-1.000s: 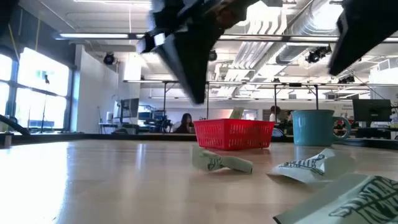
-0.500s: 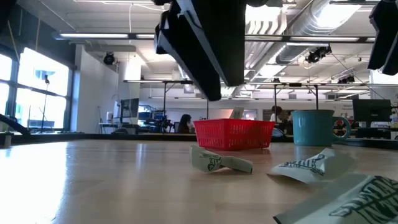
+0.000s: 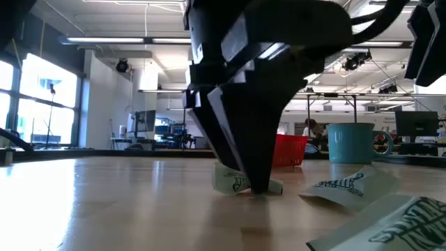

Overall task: Pick and place items into bin
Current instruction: Put the stevia packet into the red bin

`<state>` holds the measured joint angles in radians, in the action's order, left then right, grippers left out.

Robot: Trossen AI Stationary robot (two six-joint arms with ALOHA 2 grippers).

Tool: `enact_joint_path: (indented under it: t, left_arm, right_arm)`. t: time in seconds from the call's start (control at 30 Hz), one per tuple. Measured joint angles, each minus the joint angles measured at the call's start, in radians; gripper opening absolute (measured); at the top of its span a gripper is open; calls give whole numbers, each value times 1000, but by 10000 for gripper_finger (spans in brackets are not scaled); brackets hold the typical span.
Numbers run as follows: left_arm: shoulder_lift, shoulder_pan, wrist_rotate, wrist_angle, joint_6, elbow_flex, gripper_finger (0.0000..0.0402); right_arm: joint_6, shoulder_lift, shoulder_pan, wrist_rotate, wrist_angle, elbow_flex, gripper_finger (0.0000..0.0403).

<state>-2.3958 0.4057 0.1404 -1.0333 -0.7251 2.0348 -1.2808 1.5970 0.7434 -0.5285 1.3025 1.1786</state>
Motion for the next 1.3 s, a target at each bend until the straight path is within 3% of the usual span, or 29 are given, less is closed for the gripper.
enact_joint_path:
  t: [0.27, 0.53, 0.73, 0.83, 0.97, 1.13, 1.3]
  left_arm:
    - [6, -16, 34, -73, 107, -2, 28]
    - [159, -112, 138, -248, 126, -2, 42]
    - [237, -262, 189, -145, 173, -1, 22]
    - [235, -334, 145, -14, 223, -2, 62]
    - [219, -395, 22, 89, 251, 1, 172]
    - [218, -414, -16, -29, 282, -1, 285]
    - [248, -314, 63, -223, 310, -3, 308]
  right_arm:
    - [-2, 0, -9, 15, 2, 0, 381]
    - [-5, 0, -8, -3, 3, 0, 381]
    - [-31, 0, 26, -17, 6, 0, 381]
    - [-62, 0, 48, -3, 6, 0, 381]
    - [-92, 1, 81, 41, 6, 0, 381]
    - [-86, 1, 113, 49, -52, 0, 381]
    - [139, 12, 103, 23, -287, 0, 381]
